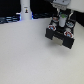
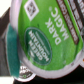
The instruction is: Open the kcup holder, insert the kcup into the holder, and close the kcup holder
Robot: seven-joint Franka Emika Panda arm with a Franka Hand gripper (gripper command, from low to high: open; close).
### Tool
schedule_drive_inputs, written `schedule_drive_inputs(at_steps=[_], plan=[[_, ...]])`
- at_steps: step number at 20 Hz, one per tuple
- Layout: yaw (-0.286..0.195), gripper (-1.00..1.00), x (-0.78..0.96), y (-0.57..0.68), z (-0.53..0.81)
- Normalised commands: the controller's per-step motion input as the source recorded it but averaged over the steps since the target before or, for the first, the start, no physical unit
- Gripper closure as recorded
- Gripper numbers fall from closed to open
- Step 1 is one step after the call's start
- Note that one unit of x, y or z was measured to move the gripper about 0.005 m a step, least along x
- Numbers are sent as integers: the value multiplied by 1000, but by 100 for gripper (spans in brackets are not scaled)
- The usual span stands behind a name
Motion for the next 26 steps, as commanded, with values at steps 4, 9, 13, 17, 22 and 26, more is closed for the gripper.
schedule_drive_inputs(at_steps=[4, 9, 13, 17, 22, 26], plan=[[-10, 100, 57, -20, -173], [-11, 100, 81, 5, -50], [-34, 100, 356, 191, 257], [-16, 100, 66, 2, -171], [3, 100, 16, 3, -272], [11, 100, 7, 64, -230]])
